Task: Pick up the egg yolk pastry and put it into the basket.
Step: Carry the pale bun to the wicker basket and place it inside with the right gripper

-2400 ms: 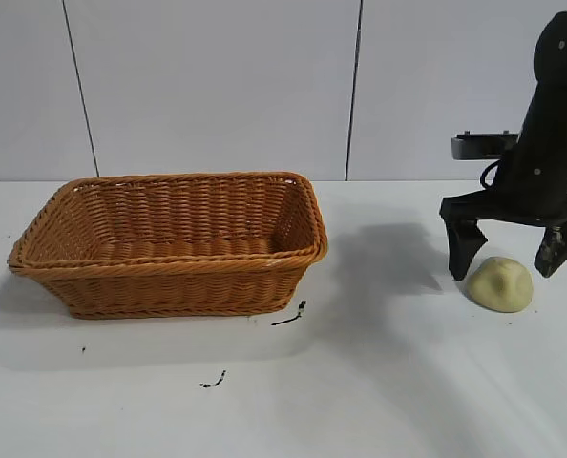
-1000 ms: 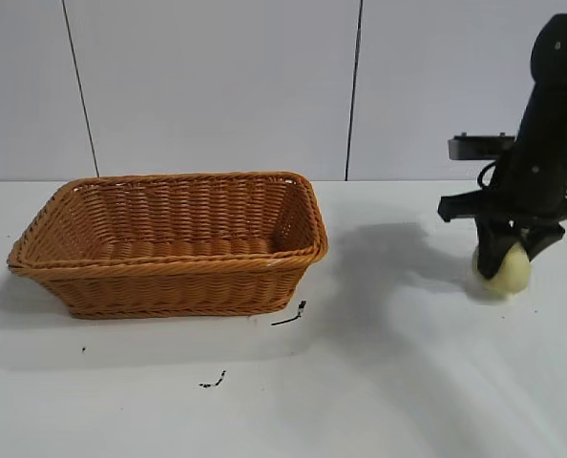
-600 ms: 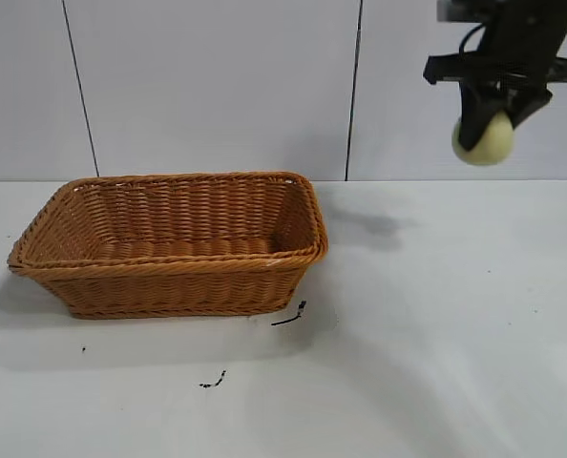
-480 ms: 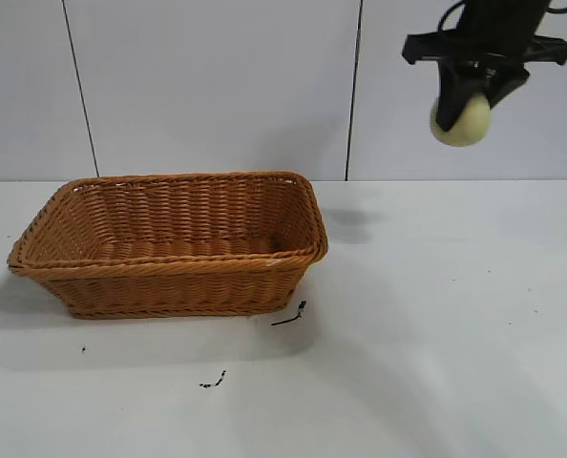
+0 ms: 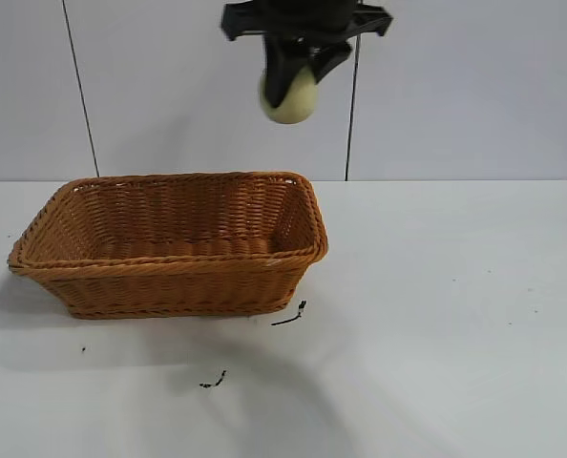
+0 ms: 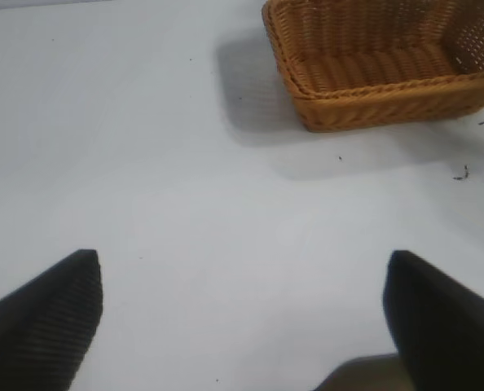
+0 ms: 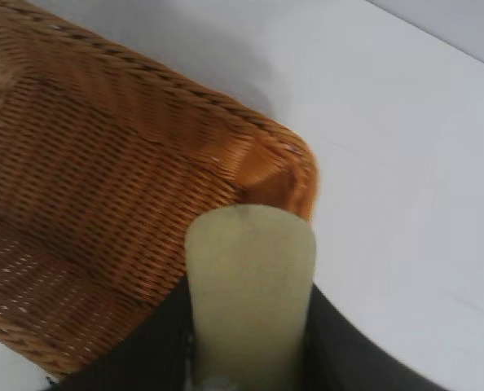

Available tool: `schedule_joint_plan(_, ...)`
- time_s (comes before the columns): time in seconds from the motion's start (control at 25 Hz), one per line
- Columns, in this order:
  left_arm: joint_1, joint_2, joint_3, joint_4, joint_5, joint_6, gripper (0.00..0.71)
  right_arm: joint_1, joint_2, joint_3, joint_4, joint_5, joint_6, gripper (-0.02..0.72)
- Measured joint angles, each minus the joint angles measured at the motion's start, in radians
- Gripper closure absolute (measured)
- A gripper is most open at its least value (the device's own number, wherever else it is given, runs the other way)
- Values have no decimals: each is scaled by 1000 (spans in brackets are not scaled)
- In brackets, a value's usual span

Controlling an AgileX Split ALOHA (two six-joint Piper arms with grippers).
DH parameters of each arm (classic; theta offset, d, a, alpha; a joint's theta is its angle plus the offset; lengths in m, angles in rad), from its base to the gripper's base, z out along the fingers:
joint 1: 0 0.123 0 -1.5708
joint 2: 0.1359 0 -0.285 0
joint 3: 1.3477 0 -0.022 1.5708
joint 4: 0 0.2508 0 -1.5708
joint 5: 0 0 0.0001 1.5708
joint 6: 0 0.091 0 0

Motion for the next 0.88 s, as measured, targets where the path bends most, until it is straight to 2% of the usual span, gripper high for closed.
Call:
schedule_joint_plan(0.2, 0, 0, 0, 0, 0, 0, 14, 84, 102, -54, 0, -89, 11, 517)
schedule_joint_plan(0.48, 0, 0, 0, 0, 0, 0, 14, 101, 224, -58, 3, -177, 17, 517)
schedule_joint_plan(0.76, 0, 0, 0, 0, 0, 0, 14, 101, 277, -58, 5, -207, 11, 514)
schedule_joint_plan(0.84, 0, 0, 0, 0, 0, 0, 14, 101, 277, -58, 5, -214, 11, 472)
schedule_joint_plan(0.88, 0, 0, 0, 0, 0, 0, 14, 101, 276, -58, 6, -218, 11, 415)
